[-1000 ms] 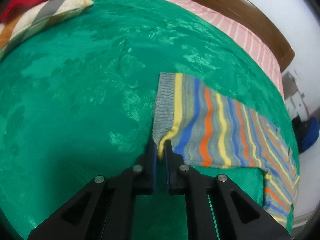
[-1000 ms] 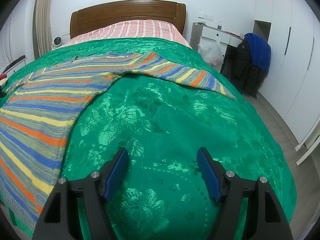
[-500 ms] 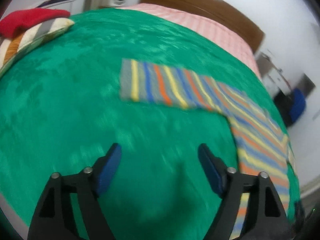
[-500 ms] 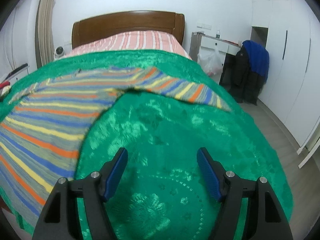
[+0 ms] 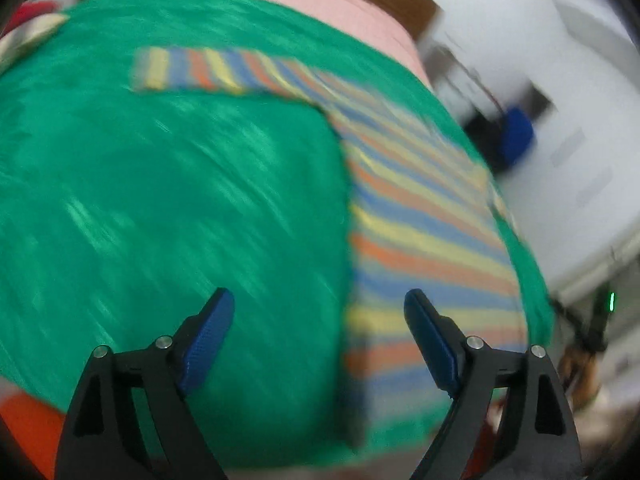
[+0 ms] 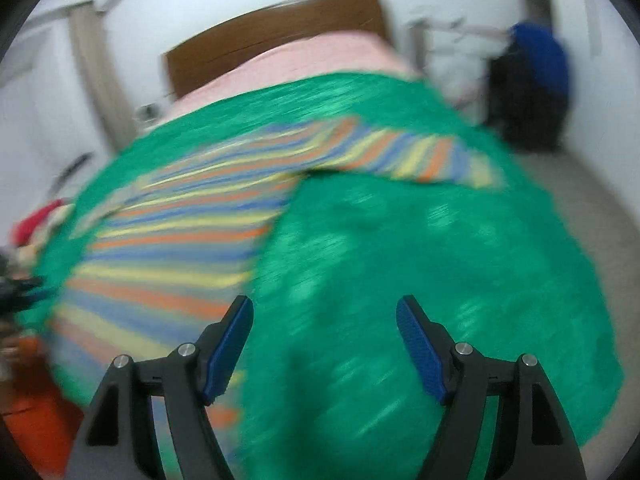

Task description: Fold small clothes

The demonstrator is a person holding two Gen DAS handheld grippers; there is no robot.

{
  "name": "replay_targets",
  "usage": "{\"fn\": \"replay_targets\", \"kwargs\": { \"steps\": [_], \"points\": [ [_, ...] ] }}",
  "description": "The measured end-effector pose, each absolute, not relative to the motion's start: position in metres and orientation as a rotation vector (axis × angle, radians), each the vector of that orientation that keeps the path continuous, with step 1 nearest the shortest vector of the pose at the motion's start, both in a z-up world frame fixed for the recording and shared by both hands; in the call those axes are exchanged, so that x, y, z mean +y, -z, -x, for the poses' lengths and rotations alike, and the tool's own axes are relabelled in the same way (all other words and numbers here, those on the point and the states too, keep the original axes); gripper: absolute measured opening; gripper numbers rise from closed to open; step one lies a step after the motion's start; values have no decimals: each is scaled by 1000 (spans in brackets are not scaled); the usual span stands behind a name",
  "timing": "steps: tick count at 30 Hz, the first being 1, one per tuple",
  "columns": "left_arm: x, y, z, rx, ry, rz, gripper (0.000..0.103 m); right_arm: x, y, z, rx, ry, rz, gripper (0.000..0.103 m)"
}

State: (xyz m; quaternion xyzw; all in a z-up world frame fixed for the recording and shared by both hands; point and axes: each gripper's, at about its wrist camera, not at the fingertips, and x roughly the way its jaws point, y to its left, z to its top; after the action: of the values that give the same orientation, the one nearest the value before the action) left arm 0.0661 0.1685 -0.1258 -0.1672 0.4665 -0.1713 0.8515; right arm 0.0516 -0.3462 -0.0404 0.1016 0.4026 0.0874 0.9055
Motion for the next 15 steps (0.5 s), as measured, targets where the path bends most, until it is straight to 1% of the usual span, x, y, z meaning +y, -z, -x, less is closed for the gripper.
{"fn": "replay_targets", "kwargs": {
  "steps": [1, 2, 4, 5, 6, 7, 8, 9, 10, 11, 12, 15],
  "points": [
    [153, 129, -58, 1009, 390, 299, 86, -341, 39, -47, 864, -242, -237, 74],
    [137, 134, -51, 1038, 414, 244, 81, -332, 41, -39, 918, -326, -266, 74],
    [118, 146, -44, 1089, 424, 184, 63, -317, 51, -30, 1002, -395, -258, 73],
    [111, 153, -43, 1113, 423, 172, 60, -311, 57, -27, 1033, -411, -253, 73],
    [108, 157, -44, 1122, 414, 158, 57, -307, 63, -26, 1053, -421, -250, 69],
    [104, 158, -44, 1121, 396, 134, 49, -303, 69, -25, 1069, -425, -244, 65],
    [103, 158, -46, 1123, 385, 114, 40, -299, 77, -26, 1091, -413, -232, 58],
    [103, 157, -49, 1129, 384, 113, 14, -297, 84, -29, 1115, -403, -234, 49],
    [106, 158, -52, 1144, 386, 128, 5, -294, 91, -31, 1138, -403, -249, 41],
    [111, 159, -54, 1155, 394, 169, 4, -289, 98, -33, 1165, -422, -261, 18],
    [114, 158, -51, 1157, 398, 187, 2, -286, 101, -35, 1181, -433, -249, 5],
    [129, 149, -34, 1163, 435, 249, 1, -284, 93, -33, 1200, -431, -191, 5]
  ]
}}
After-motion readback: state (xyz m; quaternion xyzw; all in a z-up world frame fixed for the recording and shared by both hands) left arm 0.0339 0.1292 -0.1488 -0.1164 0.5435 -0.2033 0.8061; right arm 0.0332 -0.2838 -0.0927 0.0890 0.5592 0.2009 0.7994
